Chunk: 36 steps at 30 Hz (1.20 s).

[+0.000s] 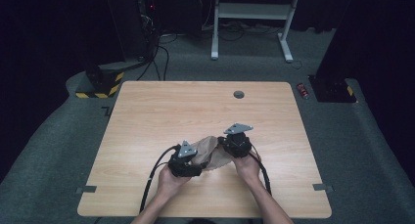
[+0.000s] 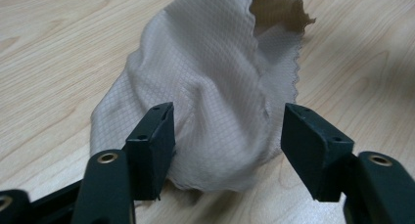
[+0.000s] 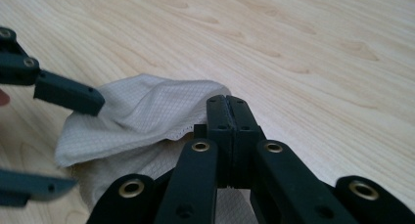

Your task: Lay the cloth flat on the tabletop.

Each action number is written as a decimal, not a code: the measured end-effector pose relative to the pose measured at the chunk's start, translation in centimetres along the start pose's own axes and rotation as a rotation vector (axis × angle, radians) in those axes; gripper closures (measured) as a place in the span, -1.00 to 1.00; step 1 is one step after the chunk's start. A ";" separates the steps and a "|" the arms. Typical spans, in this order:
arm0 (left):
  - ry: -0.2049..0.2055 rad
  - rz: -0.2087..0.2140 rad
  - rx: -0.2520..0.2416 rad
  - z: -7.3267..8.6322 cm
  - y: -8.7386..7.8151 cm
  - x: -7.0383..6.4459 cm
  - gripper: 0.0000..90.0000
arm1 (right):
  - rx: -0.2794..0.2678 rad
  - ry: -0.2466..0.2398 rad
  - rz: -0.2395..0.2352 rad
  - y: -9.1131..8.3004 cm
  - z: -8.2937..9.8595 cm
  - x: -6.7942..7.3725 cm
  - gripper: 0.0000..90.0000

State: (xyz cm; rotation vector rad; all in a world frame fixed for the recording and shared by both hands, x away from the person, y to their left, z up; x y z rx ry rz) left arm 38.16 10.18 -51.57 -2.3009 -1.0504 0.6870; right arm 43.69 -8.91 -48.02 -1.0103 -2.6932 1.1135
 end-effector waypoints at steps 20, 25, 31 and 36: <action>-0.027 -0.058 0.006 -5.6 0.4 3.0 0.97 | 0.004 0.084 0.013 0.1 0.8 -1.9 0.99; -0.002 -0.097 0.001 -7.5 1.6 3.2 0.97 | 0.023 0.103 0.032 0.4 1.1 -2.4 0.99; -0.018 -0.140 0.008 -8.6 3.9 3.5 0.77 | 0.061 0.153 0.061 1.3 2.2 -3.7 0.98; -0.015 -0.149 0.025 -8.0 4.2 3.2 0.47 | 0.093 0.176 0.070 1.7 3.0 -4.4 0.98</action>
Point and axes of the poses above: each handheld gripper's, and its own axes: y roughly forward along the jaws, z roughly out of its underside, x roughly to its left, the point moved 2 cm from there along y, roughly forward along the jaws, and after that the axes turned 14 degrees about -y, right-handed, at the moved point
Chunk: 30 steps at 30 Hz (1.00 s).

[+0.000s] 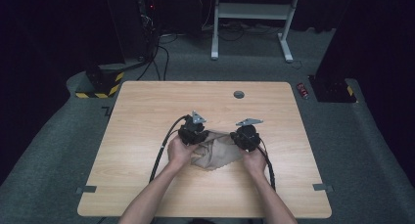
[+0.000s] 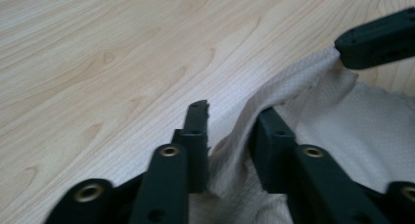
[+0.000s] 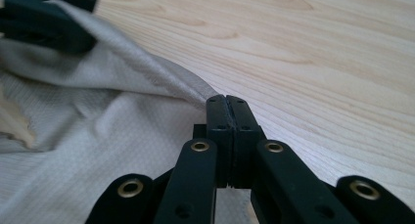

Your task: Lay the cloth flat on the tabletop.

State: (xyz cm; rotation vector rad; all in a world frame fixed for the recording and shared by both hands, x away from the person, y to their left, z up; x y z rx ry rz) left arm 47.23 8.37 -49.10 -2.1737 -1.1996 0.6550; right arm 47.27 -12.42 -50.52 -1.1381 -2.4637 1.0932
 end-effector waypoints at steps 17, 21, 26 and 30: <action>-0.029 0.017 -0.057 2.8 -5.5 1.4 0.23 | -0.051 -0.046 -0.034 -1.2 -0.3 0.8 0.50; -0.035 0.024 -0.027 4.1 -5.3 1.4 0.22 | -0.068 -0.091 -0.064 -1.1 -1.1 2.0 0.35; -0.034 0.013 0.012 5.5 -4.4 1.0 0.21 | -0.052 -0.134 -0.064 -0.2 -2.1 3.2 0.24; -0.034 0.020 0.033 6.4 -4.0 0.7 0.18 | -0.075 -0.144 -0.039 0.1 -2.9 3.5 0.18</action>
Point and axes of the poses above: each handheld gripper's, and its own axes: y roughly forward along the jaws, z roughly out of its underside, x roughly to its left, the point moved 2 cm from there along y, roughly forward along the jaws, and after that the axes turned 14 degrees about -y, right-handed, at the moved point
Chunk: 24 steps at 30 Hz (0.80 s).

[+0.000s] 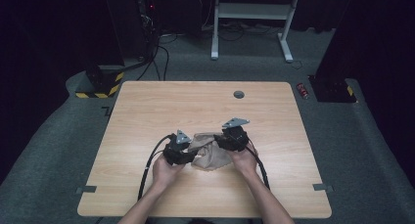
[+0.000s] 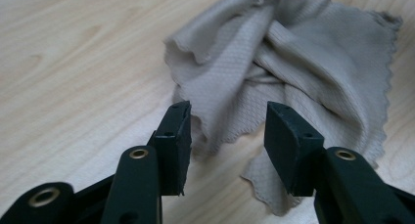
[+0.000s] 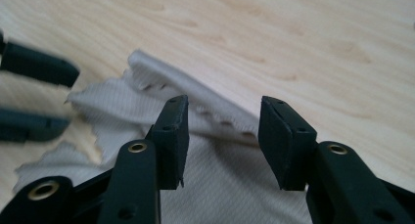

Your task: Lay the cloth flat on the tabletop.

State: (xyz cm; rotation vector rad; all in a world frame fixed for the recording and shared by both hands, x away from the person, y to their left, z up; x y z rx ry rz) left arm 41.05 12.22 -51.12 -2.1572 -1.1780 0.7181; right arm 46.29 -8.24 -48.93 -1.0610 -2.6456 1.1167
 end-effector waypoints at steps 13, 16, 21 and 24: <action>0.023 0.023 0.006 0.1 1.2 -2.1 0.18 | 0.093 0.002 -0.026 2.4 -0.2 -0.4 0.53; 0.041 -0.006 0.022 -0.1 1.9 -2.3 0.20 | 0.111 0.003 -0.032 2.7 0.0 -0.5 0.80; 0.075 -0.039 0.055 -0.4 2.7 -2.4 0.47 | 0.111 0.001 -0.023 2.4 0.1 -0.7 0.99; 0.097 -0.046 0.072 -0.4 2.9 -2.3 0.74 | 0.089 -0.004 -0.013 1.9 0.0 -1.0 0.99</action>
Point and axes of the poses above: each handheld gripper's, and its own axes: y roughly forward along the jaws, z roughly out of its underside, x roughly to its left, the point moved 2 cm from there along y, roughly forward along the jaws, and after that the axes turned 14 degrees about -y, right-handed, at the moved point
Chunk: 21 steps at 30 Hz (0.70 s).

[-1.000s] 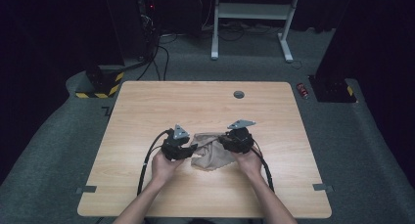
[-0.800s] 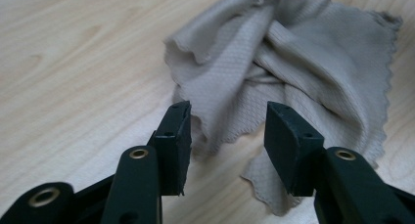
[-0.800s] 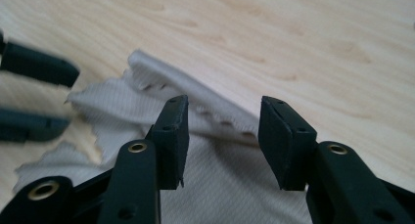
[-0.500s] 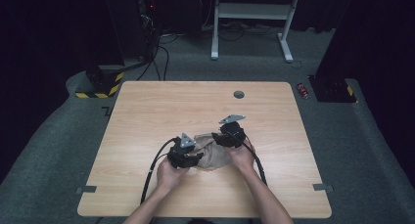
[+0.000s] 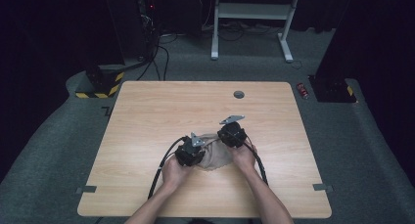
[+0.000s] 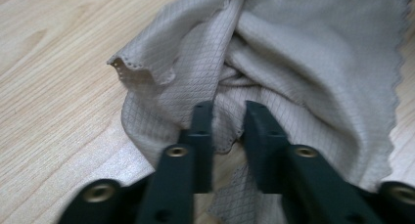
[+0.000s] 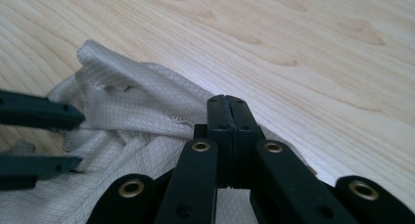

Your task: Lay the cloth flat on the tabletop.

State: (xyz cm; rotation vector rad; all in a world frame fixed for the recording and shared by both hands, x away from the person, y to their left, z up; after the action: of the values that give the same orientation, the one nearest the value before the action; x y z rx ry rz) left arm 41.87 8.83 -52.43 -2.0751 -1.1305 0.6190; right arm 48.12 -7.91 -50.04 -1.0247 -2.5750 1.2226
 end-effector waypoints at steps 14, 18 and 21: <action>-0.014 0.044 -0.002 -0.1 -0.4 0.7 1.00 | 0.008 0.009 -0.049 1.3 -0.1 0.7 0.24; -0.014 0.049 -0.015 -0.1 -0.8 1.0 1.00 | 0.039 -0.004 -0.092 2.0 0.2 0.8 0.88; -0.023 0.046 -0.024 -0.1 -1.1 1.3 1.00 | 0.036 -0.006 -0.075 1.7 0.1 0.8 0.99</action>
State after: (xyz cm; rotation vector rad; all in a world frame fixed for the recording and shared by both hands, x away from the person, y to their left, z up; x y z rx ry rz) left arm 41.99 10.31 -51.64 -2.1245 -1.1110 0.6564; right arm 48.38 -6.74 -51.48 -0.9112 -2.5611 1.2499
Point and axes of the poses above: each handheld gripper's, and its own axes: y roughly forward along the jaws, z roughly out of its underside, x roughly to its left, the point moved 2 cm from there along y, roughly forward along the jaws, and after that the axes turned 14 degrees about -y, right-handed, at the moved point
